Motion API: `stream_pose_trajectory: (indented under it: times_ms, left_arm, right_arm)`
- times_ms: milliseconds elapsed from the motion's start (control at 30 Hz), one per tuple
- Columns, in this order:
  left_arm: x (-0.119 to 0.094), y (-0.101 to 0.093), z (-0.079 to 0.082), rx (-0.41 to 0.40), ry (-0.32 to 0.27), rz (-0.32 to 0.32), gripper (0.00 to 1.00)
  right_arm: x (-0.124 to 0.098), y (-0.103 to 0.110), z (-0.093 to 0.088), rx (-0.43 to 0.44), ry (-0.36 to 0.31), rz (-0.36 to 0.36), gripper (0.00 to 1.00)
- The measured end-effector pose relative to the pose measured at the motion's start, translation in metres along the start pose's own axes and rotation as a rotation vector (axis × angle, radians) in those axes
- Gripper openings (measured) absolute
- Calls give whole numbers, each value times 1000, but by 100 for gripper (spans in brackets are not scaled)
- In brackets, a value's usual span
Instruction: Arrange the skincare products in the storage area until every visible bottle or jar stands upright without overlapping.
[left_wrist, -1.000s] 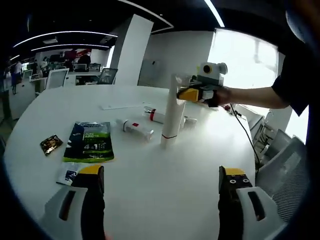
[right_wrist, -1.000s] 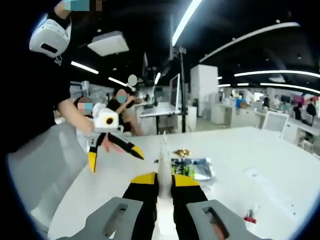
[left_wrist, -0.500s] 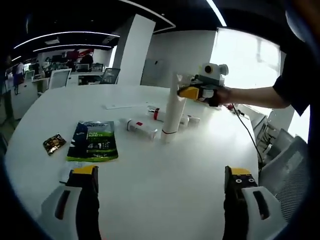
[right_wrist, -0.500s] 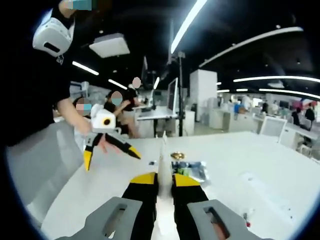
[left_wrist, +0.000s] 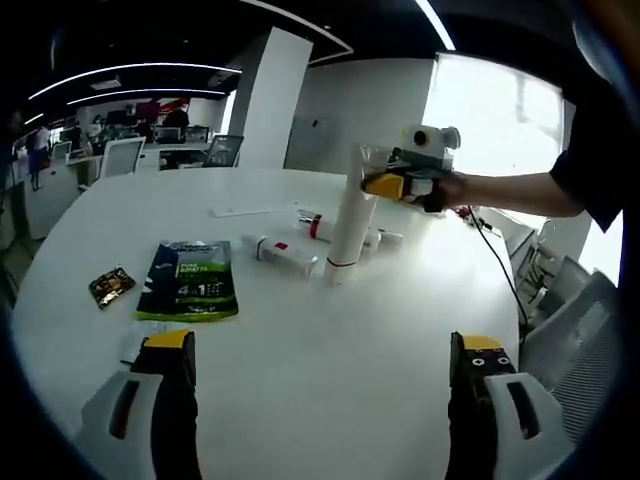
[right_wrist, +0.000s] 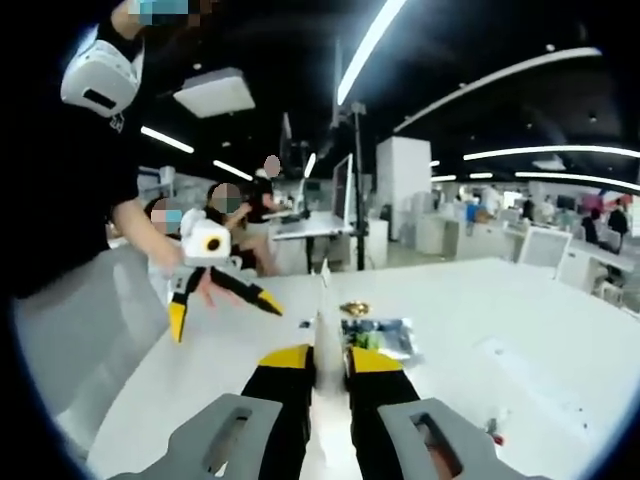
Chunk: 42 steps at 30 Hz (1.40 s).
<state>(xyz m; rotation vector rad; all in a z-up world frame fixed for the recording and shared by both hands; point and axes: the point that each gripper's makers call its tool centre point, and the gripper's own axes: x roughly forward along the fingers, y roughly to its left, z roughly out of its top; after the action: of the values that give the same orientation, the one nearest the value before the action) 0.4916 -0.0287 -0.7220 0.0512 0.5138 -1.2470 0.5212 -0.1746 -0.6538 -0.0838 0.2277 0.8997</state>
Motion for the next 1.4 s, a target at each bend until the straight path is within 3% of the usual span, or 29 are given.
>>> stream_pose_trajectory:
  times_ms: [500,633,800,967,1400]
  left_arm:
    - [-5,1,4,-6,-7,11,99]
    - [-8,0,5,-6,-8,11,99]
    - [-10,-2,5,-9,-10,10,99]
    - [-12,-5,4,-10,-8,12,99]
    - [-16,-4,-4,-20,6,23,98]
  right_arm:
    - [-1,1,0,34,11,-19,6]
    - [-2,2,-3,43,28,-27,12]
    - [-5,1,-6,44,42,-41,13]
    - [-6,-6,-10,17,75,-46,7]
    - [-5,-2,-9,6,67,65,6]
